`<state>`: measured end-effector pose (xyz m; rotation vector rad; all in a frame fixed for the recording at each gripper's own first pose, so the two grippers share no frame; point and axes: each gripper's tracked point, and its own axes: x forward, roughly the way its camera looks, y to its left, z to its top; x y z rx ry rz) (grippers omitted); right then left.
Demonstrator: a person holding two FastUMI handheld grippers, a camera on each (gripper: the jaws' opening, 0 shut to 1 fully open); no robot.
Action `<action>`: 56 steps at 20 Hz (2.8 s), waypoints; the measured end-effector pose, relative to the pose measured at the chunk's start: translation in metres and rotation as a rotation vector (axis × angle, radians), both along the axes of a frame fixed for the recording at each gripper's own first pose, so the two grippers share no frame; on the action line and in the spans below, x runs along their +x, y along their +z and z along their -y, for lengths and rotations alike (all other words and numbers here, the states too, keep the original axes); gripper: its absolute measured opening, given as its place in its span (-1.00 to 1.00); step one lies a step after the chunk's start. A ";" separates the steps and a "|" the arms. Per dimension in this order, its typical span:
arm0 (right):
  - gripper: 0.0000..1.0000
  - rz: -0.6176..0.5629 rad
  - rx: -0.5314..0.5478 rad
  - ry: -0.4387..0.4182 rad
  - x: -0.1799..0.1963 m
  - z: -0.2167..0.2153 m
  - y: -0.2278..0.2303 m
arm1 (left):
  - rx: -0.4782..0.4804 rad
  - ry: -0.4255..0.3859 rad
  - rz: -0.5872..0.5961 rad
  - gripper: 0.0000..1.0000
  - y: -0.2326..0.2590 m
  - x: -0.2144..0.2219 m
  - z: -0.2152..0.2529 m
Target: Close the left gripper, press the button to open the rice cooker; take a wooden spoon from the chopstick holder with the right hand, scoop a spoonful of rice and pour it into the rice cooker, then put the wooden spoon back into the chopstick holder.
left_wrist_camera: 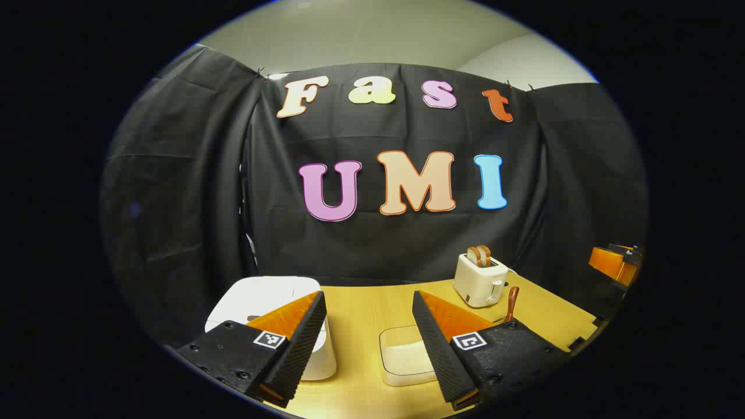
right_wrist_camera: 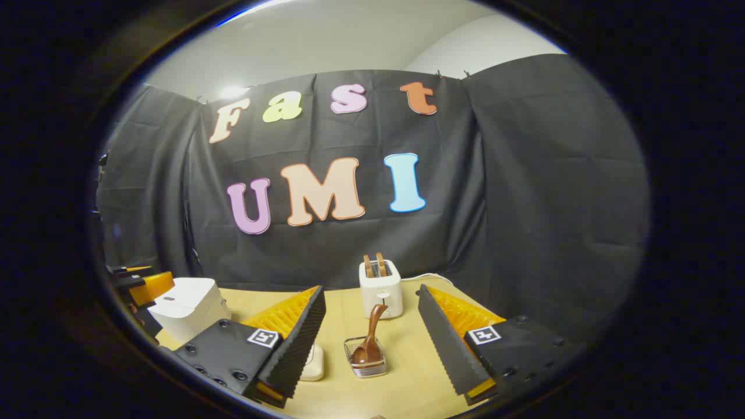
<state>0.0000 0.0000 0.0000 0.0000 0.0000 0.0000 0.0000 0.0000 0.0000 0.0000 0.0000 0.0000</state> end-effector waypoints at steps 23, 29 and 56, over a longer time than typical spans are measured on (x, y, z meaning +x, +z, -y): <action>0.99 -0.013 0.042 0.020 0.006 0.002 -0.009 | -0.053 0.154 -0.010 0.76 -0.007 -0.017 -0.059; 0.99 -0.014 0.031 0.027 0.008 -0.008 -0.009 | -0.064 0.195 -0.022 0.63 -0.012 -0.017 -0.095; 0.99 -0.060 -0.035 -0.083 -0.012 -0.009 -0.024 | -0.146 0.230 -0.230 -1.00 -0.112 0.080 -0.204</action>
